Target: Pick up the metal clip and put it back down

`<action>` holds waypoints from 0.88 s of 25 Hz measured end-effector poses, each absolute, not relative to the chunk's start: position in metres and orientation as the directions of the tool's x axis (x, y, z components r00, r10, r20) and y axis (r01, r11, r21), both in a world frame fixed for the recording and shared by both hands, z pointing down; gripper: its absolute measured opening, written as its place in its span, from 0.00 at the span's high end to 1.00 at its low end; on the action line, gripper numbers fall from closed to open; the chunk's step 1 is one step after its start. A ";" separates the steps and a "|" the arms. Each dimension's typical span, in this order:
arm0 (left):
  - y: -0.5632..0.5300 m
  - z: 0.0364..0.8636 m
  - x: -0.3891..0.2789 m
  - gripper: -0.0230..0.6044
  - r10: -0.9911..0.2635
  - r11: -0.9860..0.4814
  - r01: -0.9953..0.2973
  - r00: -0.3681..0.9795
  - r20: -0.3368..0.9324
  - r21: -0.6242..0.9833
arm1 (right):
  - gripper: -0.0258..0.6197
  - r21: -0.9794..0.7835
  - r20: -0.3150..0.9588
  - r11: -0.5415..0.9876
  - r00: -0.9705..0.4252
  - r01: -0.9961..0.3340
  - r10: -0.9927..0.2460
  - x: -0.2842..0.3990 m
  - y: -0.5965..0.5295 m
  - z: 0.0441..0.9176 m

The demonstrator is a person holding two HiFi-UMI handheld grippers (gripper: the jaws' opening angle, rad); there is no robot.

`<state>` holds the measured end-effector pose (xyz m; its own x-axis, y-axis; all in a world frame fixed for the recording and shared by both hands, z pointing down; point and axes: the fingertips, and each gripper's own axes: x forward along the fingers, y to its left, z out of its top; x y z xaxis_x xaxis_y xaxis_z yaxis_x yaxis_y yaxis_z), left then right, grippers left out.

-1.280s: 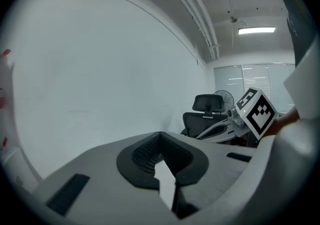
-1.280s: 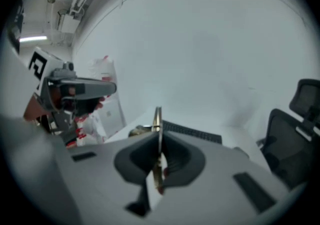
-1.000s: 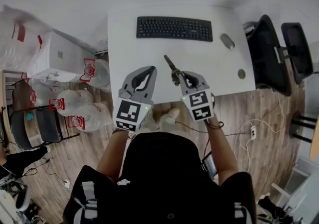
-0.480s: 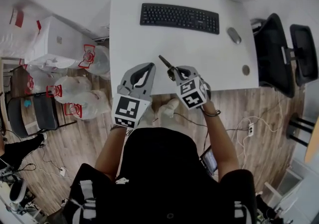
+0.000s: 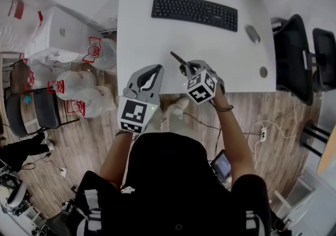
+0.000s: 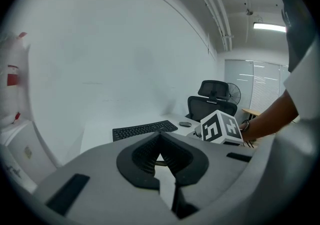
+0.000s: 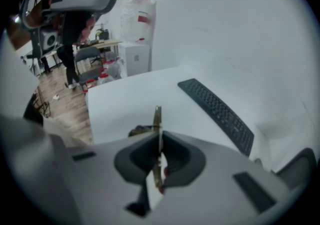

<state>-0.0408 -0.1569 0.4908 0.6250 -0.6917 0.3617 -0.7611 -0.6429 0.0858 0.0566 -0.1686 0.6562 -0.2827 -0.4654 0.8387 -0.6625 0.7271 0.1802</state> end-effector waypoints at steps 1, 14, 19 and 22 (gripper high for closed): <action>-0.156 0.493 -0.042 0.92 -0.691 -0.641 -0.762 0.624 0.365 0.087 | 0.91 0.186 0.841 0.730 -0.277 -0.658 -0.464 0.057 -0.171 0.658; -0.148 0.514 -0.053 0.92 -0.682 -0.628 -0.771 0.610 0.403 0.103 | 0.90 0.287 0.852 0.753 -0.202 -0.592 -0.484 0.057 -0.192 0.683; -0.150 0.518 -0.058 0.92 -0.686 -0.623 -0.776 0.604 0.407 0.102 | 0.90 0.328 0.853 0.766 -0.175 -0.553 -0.492 0.056 -0.193 0.692; -0.152 0.519 -0.059 0.92 -0.687 -0.621 -0.777 0.602 0.407 0.101 | 0.90 0.355 0.848 0.769 -0.162 -0.532 -0.504 0.055 -0.193 0.694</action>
<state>-0.0585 -0.1517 0.5187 0.6020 -0.6873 0.4066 -0.7772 -0.6210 0.1009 0.0548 -0.1929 0.6937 -0.1623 -0.5041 0.8483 -0.5320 0.7687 0.3550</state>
